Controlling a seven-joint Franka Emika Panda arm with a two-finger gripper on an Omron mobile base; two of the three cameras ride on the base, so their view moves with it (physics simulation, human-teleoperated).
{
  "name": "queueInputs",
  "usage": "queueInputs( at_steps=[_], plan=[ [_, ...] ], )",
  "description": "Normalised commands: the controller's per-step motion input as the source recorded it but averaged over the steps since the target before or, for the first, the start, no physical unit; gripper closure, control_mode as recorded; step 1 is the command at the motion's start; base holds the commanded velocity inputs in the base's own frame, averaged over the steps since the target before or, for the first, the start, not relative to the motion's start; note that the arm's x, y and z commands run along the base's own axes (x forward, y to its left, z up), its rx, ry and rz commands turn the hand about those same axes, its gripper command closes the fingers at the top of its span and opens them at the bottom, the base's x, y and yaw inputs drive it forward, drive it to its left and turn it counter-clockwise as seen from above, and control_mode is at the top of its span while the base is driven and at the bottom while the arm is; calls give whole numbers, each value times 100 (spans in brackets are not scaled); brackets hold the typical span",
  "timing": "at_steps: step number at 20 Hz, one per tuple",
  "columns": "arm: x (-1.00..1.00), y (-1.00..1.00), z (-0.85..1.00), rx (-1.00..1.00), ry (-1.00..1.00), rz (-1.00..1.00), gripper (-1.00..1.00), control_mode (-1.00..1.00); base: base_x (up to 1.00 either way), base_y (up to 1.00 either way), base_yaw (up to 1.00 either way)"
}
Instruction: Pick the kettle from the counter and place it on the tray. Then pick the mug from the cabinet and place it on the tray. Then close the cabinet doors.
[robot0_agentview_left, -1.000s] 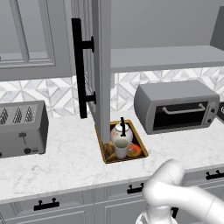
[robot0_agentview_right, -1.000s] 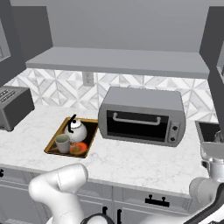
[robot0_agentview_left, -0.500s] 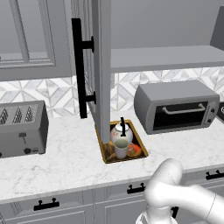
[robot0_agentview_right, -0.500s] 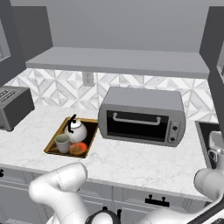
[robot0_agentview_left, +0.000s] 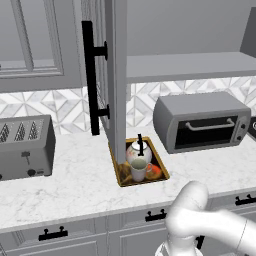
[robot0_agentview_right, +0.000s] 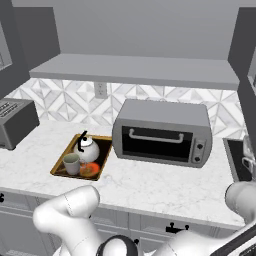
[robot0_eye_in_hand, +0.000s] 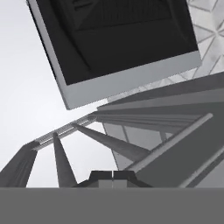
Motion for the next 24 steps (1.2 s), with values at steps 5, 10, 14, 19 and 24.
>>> queueInputs(
  at_steps=[5, 10, 14, 19, 24],
  plan=[
    [-9, 66, 56, -14, -1, 0, 100, -100, 0, 0, 0],
    [-19, 70, 71, -10, -4, 0, 100, -100, 0, 0, 0],
    [-9, 73, 58, -11, 5, 0, 100, -100, 0, 0, 0],
    [2, 73, 43, -8, 37, 0, 100, -100, 0, 0, 0],
    [21, 56, 38, -5, 57, 0, 100, -100, 0, 0, 0]
  ],
)
